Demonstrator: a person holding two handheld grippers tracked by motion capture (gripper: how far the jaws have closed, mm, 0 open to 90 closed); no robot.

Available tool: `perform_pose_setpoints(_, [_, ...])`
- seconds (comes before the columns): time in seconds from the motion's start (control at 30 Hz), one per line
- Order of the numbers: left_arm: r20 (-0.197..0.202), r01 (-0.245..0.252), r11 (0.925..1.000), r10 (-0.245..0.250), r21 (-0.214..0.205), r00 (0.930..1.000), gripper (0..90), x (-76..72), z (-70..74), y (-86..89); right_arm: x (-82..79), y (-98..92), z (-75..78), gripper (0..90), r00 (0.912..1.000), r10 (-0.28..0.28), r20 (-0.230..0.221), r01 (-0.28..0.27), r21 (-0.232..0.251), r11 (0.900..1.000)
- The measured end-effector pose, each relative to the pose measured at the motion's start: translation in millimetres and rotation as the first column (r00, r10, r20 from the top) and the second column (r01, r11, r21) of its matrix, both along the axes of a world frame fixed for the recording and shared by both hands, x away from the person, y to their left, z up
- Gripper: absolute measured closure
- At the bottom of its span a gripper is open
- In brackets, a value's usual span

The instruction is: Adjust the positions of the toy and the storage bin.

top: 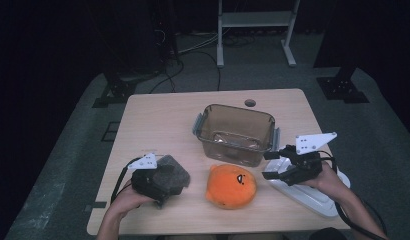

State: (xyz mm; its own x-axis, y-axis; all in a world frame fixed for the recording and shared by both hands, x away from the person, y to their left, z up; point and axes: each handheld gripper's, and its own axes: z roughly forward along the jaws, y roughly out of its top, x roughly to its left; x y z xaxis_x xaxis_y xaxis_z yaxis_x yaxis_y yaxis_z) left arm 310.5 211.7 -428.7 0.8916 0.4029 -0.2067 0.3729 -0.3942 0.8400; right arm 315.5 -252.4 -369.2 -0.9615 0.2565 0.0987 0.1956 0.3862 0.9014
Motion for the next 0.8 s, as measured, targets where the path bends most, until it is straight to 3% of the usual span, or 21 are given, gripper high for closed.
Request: perform_pose_setpoints(0.8, [0.007, -0.002, 1.0, 0.002, 0.001, 1.0, 9.0, -0.5, 0.8, 0.1, 9.2, 49.8, -4.2, 26.3, 0.9965, 0.083, -0.006, -0.083, -0.025, 0.9962])
